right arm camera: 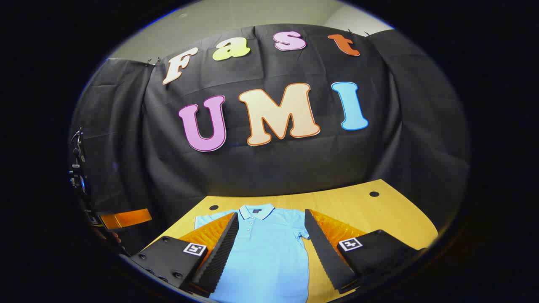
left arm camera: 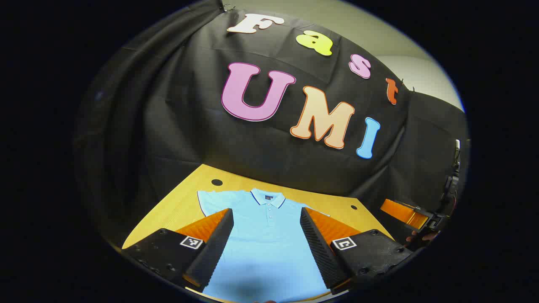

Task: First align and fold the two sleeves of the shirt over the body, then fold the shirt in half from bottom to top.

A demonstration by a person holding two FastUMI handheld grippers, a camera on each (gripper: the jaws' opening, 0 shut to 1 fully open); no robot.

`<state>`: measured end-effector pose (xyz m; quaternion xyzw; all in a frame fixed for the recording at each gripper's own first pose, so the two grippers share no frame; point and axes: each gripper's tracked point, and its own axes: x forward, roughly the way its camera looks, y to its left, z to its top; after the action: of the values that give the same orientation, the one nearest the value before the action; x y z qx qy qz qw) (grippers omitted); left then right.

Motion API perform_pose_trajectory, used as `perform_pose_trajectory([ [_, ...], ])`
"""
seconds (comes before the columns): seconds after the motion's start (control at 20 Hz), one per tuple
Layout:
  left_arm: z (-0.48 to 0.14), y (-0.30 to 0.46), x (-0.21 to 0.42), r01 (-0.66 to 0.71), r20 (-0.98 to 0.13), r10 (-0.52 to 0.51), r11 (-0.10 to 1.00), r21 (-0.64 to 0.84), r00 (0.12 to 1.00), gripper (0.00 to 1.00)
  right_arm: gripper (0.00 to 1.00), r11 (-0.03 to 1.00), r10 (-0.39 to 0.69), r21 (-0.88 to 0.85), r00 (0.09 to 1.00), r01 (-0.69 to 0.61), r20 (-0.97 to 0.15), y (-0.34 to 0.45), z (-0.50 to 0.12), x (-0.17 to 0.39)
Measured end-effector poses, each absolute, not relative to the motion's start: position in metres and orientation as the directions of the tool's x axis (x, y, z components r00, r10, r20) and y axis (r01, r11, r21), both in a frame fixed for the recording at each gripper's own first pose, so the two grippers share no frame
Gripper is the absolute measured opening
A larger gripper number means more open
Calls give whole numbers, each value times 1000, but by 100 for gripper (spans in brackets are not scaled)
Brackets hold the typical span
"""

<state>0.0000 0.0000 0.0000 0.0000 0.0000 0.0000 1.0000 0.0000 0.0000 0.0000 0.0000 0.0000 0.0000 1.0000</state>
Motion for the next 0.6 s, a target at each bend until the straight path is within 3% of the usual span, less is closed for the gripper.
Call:
perform_pose_trajectory([
  [0.6, -11, -5, -1, -9, -21, 9, 1000, 20, 1000, 95, 98, 1000, 5, -4, 999, -6, -42, -11, -16, 5],
])
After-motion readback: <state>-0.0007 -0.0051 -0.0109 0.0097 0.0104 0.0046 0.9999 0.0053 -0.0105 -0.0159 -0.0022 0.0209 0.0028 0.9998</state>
